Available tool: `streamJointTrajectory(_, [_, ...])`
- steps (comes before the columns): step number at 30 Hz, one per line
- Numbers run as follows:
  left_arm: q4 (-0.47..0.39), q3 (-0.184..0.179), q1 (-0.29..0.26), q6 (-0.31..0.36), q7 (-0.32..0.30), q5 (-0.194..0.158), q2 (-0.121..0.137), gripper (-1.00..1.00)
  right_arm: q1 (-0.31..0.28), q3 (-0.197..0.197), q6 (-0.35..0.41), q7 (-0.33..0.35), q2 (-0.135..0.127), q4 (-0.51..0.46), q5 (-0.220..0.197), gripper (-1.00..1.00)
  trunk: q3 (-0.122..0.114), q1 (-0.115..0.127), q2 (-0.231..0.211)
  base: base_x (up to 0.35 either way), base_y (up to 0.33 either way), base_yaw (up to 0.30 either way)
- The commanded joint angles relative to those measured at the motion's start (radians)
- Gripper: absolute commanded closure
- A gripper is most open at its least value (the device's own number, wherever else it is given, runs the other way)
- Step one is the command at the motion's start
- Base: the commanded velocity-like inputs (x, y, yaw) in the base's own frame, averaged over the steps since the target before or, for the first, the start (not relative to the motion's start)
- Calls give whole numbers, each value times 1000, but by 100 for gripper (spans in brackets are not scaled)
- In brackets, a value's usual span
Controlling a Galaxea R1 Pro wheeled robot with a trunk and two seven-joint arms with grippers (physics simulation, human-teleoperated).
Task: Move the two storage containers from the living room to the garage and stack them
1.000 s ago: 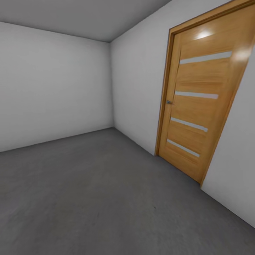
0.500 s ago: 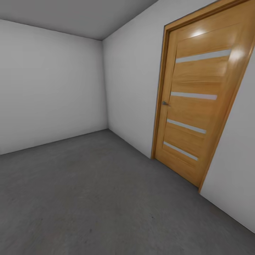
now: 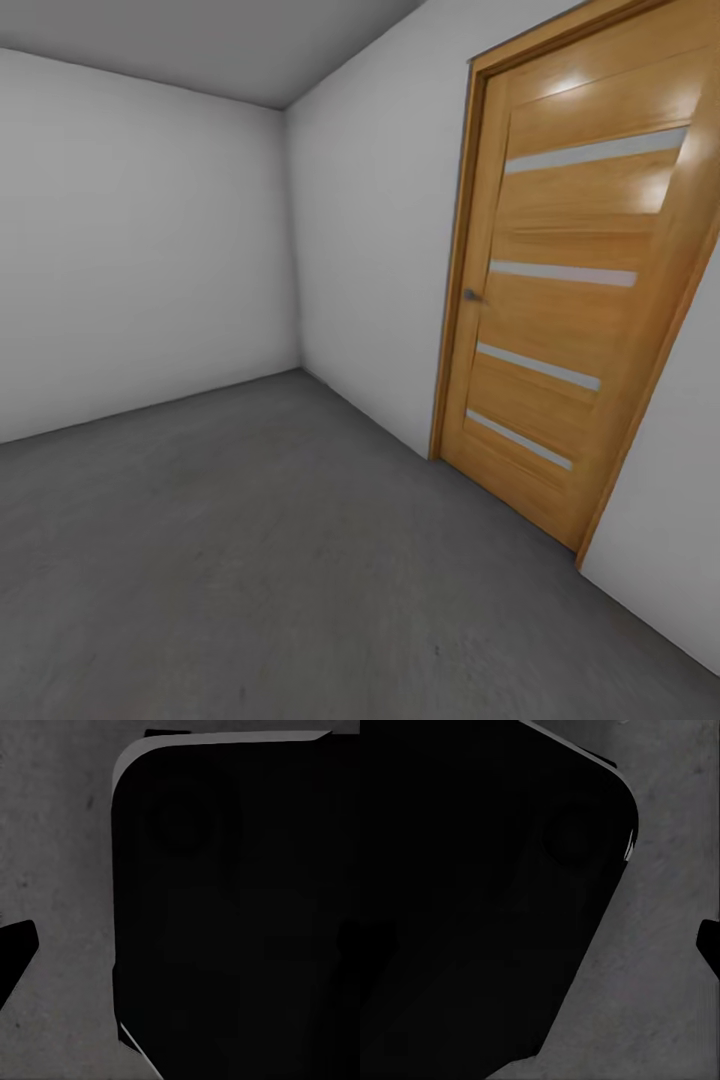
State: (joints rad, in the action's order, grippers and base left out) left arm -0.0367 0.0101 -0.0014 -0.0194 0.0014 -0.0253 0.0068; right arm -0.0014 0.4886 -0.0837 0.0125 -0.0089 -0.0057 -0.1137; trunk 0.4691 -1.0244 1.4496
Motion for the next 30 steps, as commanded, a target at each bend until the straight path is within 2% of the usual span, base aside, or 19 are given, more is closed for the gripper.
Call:
streamJointTrajectory(1, [0,1,0,-2,0,-3,1,-100,0,8,-2,1,1,0,-11,-100,1,-1,0,322,0,-177])
streamJointTrajectory(10, [0,1,0,-2,0,-2,1,-100,0,8,-2,1,0,0,-11,-100,1,-1,0,322,0,-190])
streamJointTrajectory(21, [0,1,0,-2,0,-3,1,-100,0,8,-2,1,1,0,-11,-100,1,-1,0,322,0,-46])
streamJointTrajectory(30, [0,1,0,-2,0,-3,0,-100,0,8,-2,1,3,0,-12,-100,1,-1,0,322,0,-219])
